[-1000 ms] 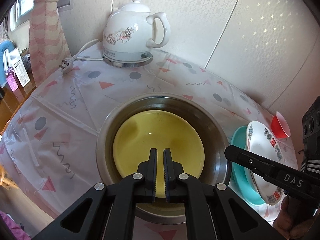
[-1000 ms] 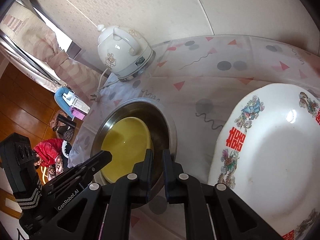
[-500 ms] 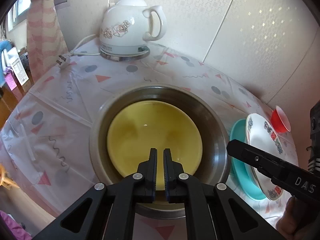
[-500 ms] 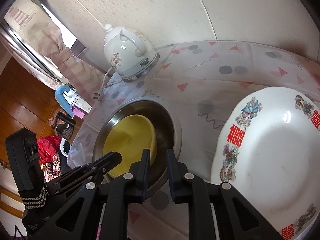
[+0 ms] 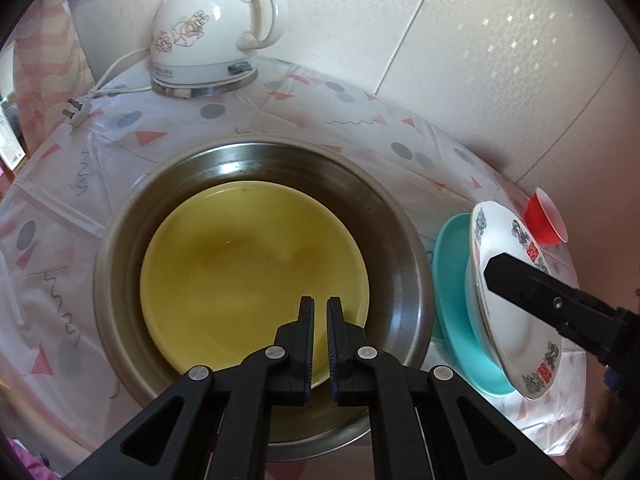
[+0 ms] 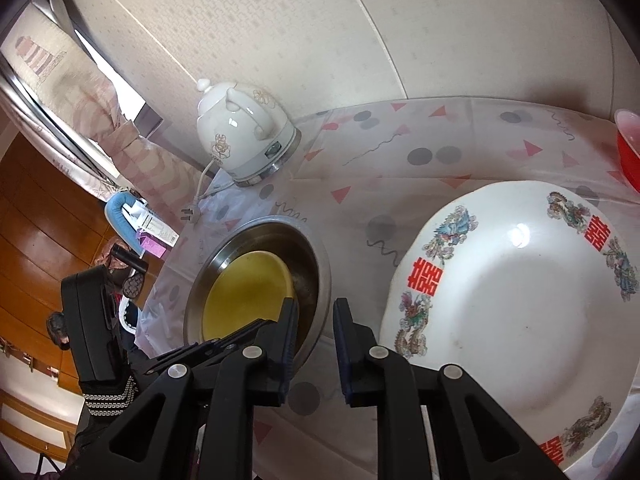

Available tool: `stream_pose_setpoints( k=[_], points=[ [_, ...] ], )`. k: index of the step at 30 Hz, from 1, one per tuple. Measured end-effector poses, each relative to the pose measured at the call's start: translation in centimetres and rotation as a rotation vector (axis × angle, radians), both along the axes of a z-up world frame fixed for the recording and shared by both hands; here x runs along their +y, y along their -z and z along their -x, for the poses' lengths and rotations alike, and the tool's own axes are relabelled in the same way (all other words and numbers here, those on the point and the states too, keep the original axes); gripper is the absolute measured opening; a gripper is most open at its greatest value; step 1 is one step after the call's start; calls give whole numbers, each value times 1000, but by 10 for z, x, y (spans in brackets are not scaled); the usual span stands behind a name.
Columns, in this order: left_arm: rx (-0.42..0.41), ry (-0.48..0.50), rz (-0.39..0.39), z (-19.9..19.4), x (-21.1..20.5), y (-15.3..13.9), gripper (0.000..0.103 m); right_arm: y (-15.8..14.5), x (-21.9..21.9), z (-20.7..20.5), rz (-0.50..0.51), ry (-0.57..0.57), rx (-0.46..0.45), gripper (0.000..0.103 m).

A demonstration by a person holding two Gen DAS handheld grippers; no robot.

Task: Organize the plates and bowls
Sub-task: 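Lower the yellow bowl into the steel basin with the left gripper, then open the left gripper and withdraw it from the nested bowls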

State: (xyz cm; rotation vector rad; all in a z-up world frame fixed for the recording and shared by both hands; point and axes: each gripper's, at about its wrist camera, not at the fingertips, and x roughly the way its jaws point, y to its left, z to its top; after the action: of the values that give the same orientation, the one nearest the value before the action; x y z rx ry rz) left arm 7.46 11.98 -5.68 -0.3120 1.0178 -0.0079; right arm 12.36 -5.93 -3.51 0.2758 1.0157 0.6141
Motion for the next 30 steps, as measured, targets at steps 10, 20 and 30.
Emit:
stream_pose_setpoints(
  k=[10, 20, 30],
  points=[
    [-55, -11, -69, 3, -8, -14, 6, -5, -28, -3, -13, 71, -15, 22],
    [-122, -10, -120, 16, -17, -39, 7, -4, -36, 11, 121, 91, -101, 25],
    [-153, 22, -136, 23, -31, -50, 7, -7, -53, 15, 159, 139, -132, 26]
  ],
)
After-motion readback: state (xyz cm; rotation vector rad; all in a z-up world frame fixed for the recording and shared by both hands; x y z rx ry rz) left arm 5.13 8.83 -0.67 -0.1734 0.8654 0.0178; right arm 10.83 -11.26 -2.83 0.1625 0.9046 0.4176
